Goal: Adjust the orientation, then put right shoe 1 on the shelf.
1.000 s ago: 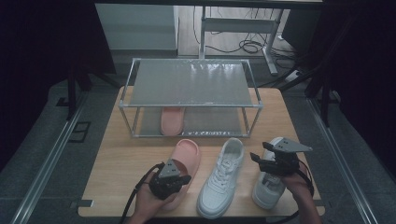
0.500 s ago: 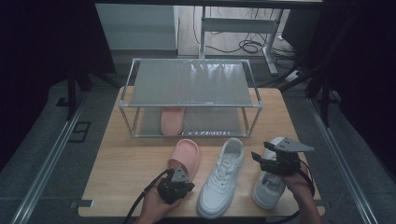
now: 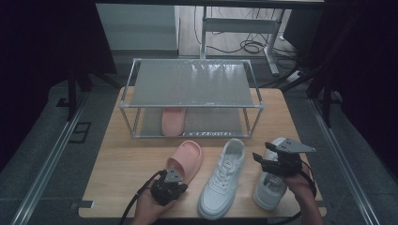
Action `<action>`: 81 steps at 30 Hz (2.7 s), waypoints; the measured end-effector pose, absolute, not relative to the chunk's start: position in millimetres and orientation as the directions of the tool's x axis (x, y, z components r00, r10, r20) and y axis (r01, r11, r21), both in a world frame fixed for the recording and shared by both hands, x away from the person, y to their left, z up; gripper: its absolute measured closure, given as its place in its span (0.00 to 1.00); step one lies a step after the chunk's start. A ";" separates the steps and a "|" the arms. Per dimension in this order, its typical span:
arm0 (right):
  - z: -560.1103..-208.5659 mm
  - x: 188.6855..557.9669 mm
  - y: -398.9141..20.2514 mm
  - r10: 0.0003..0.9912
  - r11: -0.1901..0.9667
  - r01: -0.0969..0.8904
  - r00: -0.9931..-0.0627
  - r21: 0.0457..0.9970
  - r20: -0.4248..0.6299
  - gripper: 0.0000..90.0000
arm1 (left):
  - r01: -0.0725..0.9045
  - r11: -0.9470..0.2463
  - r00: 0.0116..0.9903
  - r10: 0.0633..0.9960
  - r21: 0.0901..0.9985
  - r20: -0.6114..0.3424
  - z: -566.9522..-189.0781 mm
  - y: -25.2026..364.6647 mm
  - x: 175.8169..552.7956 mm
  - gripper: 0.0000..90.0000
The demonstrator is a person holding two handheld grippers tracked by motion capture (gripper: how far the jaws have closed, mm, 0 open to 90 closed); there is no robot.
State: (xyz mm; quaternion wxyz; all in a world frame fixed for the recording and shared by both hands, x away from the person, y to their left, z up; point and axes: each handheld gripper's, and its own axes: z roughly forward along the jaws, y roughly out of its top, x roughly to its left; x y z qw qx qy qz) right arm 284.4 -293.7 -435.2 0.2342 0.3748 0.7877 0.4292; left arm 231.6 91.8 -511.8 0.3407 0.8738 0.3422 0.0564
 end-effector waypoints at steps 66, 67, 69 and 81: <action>-433.0 283.9 -295.1 0.792 0.346 0.382 -0.609 0.857 -0.048 0.39 | 0.573 -0.399 0.643 0.760 0.716 -0.091 -511.8 72.0 261.2 0.87; -432.8 283.6 -295.1 0.792 0.344 0.381 -0.609 0.858 -0.048 0.39 | 0.574 -0.395 0.641 0.762 0.717 -0.094 -512.1 71.8 261.1 0.87; -432.4 283.5 -295.6 0.793 0.344 0.381 -0.608 0.858 -0.048 0.39 | 0.577 -0.385 0.638 0.763 0.720 -0.104 -512.3 72.0 261.4 0.88; -431.8 283.5 -296.9 0.796 0.337 0.382 -0.603 0.861 -0.043 0.39 | 0.566 -0.360 0.639 0.760 0.741 -0.118 -499.4 75.8 263.4 0.92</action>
